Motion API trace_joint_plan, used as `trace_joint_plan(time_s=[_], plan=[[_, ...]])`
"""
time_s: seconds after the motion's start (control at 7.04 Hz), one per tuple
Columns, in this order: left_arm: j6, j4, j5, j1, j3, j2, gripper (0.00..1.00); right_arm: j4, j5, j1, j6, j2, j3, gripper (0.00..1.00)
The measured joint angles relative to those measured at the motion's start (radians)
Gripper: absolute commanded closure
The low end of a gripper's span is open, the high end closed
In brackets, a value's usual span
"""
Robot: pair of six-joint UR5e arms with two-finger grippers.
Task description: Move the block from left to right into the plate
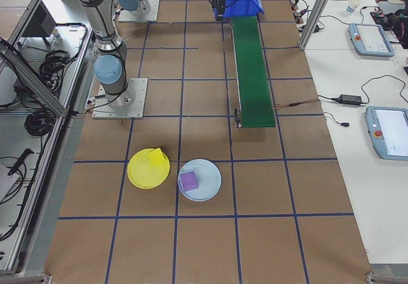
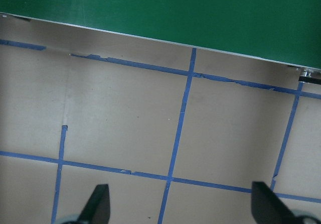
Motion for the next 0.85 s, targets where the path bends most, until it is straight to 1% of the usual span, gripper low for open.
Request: trace_joint_plan(time_s=[0.28,0.57,0.85], plan=[[0.0,0.0,0.0,0.0,0.0,0.0,0.0,-0.055,-0.006,-0.005,-0.001,-0.001,0.016,0.0],[0.001,-0.001,0.0,0.002,-0.002,0.001,0.0,-0.065,-0.008,-0.032,-0.004,-0.003,0.04,0.0],[0.002,-0.001,0.0,0.003,-0.005,0.001,0.0,-0.066,-0.006,-0.077,-0.002,-0.004,0.046,0.0]])
